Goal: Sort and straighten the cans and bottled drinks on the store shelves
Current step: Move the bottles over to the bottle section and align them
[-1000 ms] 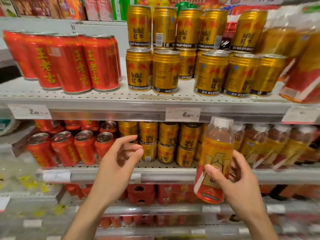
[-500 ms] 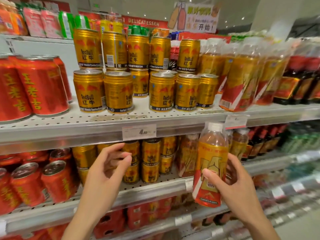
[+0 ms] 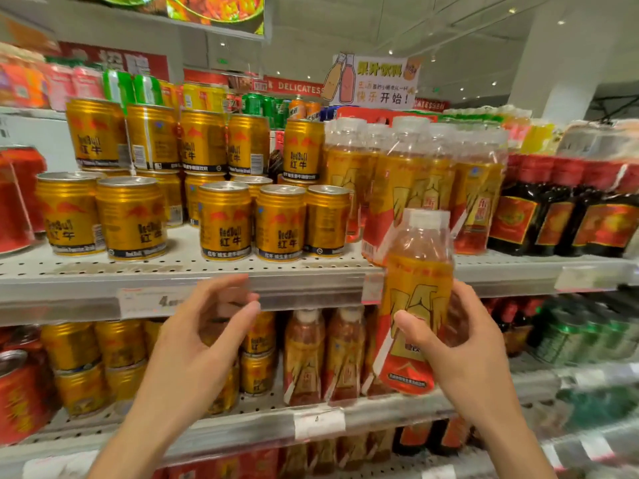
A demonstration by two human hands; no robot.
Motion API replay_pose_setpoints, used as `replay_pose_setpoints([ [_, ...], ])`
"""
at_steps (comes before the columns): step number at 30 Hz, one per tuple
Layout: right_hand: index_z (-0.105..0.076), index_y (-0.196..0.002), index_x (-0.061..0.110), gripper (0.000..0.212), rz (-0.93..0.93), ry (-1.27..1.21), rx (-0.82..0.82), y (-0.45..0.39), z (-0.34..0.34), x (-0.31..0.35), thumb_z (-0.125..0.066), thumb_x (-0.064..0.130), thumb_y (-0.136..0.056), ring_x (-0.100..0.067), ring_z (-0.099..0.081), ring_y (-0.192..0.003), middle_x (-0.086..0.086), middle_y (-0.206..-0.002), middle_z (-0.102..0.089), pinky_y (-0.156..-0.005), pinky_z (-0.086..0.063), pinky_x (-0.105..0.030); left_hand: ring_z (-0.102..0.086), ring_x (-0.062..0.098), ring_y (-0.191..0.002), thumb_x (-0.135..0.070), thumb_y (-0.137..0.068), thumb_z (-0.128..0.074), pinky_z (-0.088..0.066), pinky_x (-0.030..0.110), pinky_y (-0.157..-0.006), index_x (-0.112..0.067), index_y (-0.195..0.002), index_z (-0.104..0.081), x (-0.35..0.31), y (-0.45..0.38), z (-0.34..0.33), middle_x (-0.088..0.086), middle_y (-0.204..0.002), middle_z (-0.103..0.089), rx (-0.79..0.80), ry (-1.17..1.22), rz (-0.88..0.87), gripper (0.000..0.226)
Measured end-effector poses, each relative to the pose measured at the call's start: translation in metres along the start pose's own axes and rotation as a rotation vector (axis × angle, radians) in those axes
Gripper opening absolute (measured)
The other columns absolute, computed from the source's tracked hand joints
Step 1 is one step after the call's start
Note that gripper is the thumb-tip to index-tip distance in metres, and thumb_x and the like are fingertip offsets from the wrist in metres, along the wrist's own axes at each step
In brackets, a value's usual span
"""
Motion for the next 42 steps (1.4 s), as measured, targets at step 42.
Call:
replay_pose_setpoints([
  [42,-0.045,-0.149,0.006,0.088,0.521,0.406,-0.238,-0.155,0.057,0.002,-0.048,0.071,-0.089,-0.005,-0.046,-0.080,0.002,-0.104,-0.047,-0.065,-0.042,-0.010,-0.062,0.007,-0.092,-0.043,-0.088,-0.073,-0.059,0.025,-0.067,-0.018,-0.147,-0.046,-0.077,-0.072,-0.156,-0.007,-0.120,-0.058,-0.164,-0.317,-0.475,0.070],
])
Point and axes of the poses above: each hand's wrist, its own y-axis away from the middle knuckle, its own z-axis out of the back of the hand, x = y × z, the point moved 8 cm from there along -y, towards the middle knuckle
